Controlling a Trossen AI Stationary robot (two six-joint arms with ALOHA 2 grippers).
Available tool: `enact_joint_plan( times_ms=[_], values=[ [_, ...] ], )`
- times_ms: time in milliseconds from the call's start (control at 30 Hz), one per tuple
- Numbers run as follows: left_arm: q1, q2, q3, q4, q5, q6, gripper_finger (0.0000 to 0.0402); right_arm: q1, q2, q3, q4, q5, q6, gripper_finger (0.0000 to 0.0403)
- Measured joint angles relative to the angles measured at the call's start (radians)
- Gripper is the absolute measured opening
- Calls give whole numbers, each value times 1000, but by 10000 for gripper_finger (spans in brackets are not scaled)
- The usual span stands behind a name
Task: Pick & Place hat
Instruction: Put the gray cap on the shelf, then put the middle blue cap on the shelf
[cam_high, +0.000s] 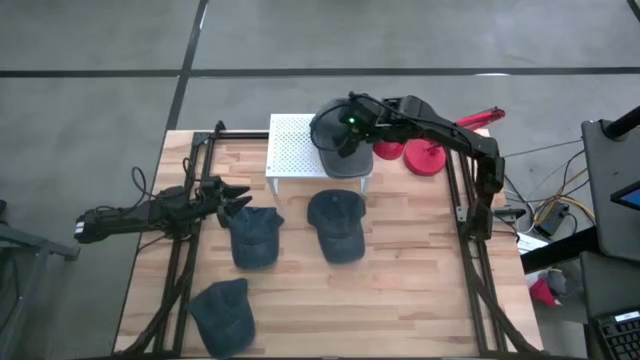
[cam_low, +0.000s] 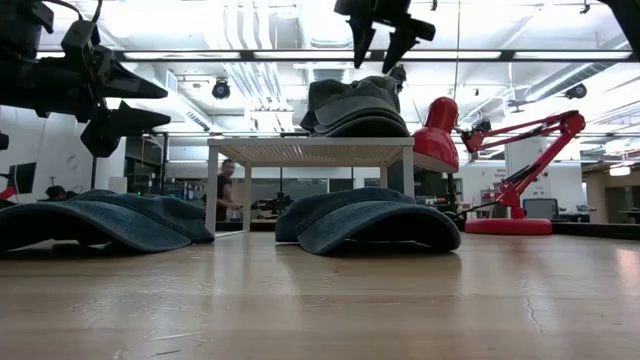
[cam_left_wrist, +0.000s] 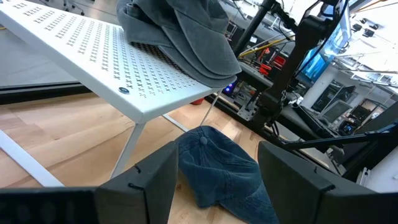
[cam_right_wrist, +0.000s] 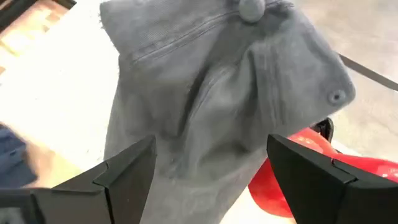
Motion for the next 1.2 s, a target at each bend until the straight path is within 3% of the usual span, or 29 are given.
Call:
enact_joint_plan(
  times_ms=[367,1200],
  values=[
    [0,0,0,0,0,0,223,108,-24,0,-152,0,176,263],
    [0,0,0,0,0,0,223,444,-95,-16,-208,113,399,51]
  ],
)
